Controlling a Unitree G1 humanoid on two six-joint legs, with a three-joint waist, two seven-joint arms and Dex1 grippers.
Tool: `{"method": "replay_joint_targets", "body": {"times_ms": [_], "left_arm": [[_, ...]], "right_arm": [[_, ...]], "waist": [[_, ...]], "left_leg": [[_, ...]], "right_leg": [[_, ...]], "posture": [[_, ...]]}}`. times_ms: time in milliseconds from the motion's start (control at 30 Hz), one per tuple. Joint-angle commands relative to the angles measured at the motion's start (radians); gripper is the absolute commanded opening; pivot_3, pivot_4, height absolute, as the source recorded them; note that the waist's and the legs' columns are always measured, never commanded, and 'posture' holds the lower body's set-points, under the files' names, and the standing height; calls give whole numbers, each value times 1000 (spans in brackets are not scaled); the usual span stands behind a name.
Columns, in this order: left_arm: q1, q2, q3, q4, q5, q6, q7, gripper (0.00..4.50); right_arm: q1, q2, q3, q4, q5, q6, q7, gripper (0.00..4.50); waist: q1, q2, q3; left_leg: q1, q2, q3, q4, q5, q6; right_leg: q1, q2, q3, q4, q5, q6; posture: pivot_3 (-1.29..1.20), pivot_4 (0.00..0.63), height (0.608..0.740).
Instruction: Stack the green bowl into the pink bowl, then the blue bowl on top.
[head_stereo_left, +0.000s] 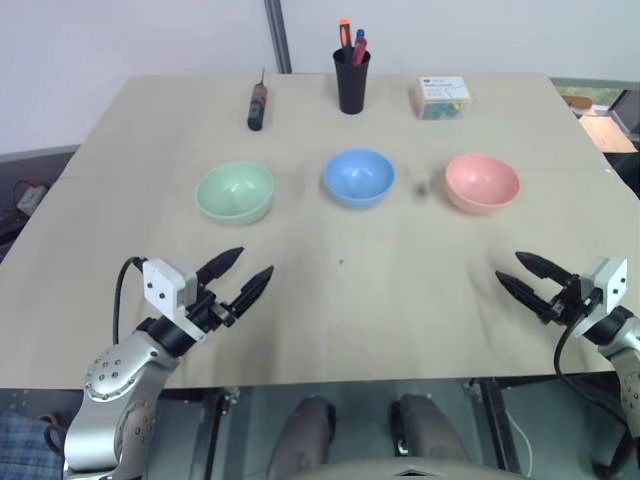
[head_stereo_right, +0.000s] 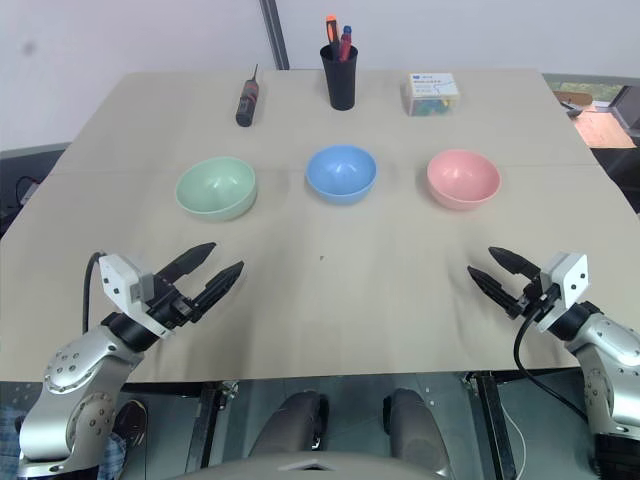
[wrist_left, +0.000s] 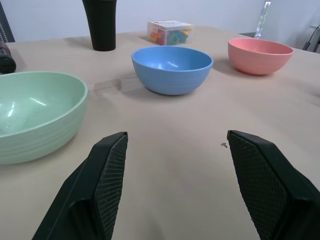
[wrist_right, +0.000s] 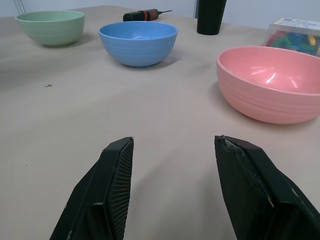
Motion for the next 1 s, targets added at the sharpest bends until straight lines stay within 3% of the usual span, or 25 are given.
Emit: {"method": "replay_joint_targets", "body": {"times_ms": [33, 900, 1000], "left_arm": [[-9, 7, -6, -19, 12, -30, -7, 3378], [-20, -17, -40, 27, -13, -121, -84, 3378], [-39, -32, -43, 24, -54, -136, -114, 3378]], "right_arm": [[-1, -9, -26, -3, 11, -19, 3, 2706], [-50, -15, -12, 52, -38, -75, -17, 2706], [-82, -61, 20, 75, -155, -25, -98, 2706]], "waist": [[0, 0, 0], [0, 0, 0], [0, 1, 0]], "left_leg": [[0, 0, 0, 0, 0, 0], [0, 0, 0, 0, 0, 0], [0, 0, 0, 0, 0, 0]], "right_leg": [[0, 0, 0, 0, 0, 0], [0, 1, 0, 0, 0, 0], [0, 1, 0, 0, 0, 0]], "posture": [[0, 150, 712], [0, 150, 712], [0, 150, 712]]}}
